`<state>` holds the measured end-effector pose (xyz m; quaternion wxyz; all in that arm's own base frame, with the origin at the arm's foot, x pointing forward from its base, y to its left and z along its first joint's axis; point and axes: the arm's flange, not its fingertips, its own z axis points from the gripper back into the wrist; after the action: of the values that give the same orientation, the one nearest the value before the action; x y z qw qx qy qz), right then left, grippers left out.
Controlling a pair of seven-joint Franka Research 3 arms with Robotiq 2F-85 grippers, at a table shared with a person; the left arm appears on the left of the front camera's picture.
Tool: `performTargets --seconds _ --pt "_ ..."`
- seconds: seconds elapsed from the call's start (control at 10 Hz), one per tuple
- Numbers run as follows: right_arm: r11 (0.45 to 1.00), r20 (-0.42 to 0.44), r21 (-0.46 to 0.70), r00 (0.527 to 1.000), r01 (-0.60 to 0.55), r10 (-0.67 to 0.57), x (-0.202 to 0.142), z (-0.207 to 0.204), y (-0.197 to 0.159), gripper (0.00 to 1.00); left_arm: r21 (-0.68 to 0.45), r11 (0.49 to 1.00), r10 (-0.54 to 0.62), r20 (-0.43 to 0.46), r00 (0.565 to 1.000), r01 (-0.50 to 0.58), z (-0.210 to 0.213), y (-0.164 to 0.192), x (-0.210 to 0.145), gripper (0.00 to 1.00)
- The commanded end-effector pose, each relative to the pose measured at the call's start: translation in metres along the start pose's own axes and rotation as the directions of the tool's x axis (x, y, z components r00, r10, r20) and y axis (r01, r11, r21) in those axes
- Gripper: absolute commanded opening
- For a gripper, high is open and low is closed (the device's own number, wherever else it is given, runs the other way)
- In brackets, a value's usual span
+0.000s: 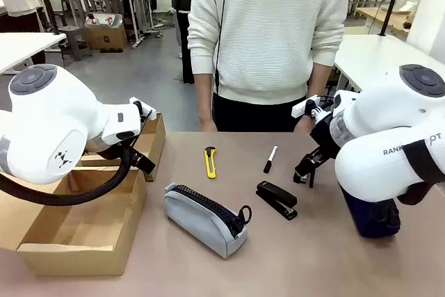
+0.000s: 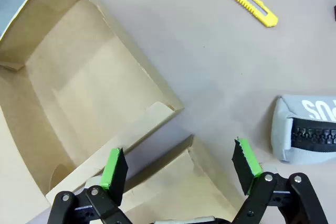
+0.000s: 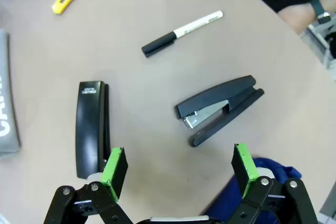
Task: Place items inside the box.
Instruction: Pick up a Pencil pouch or Stapler and place it inside the Mailer Box closest to the robot.
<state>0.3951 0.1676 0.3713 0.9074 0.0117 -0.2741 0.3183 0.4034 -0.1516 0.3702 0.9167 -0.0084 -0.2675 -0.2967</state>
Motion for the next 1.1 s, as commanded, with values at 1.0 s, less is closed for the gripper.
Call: performTargets --seconds 1.0 --pt "1.000 0.000 0.000 1.000 0.000 0.000 0.0000 0.0000 0.0000 1.00 0.000 1.000 0.000 0.000 1.000 0.000 0.0001 -0.0001 0.0000 1.00"
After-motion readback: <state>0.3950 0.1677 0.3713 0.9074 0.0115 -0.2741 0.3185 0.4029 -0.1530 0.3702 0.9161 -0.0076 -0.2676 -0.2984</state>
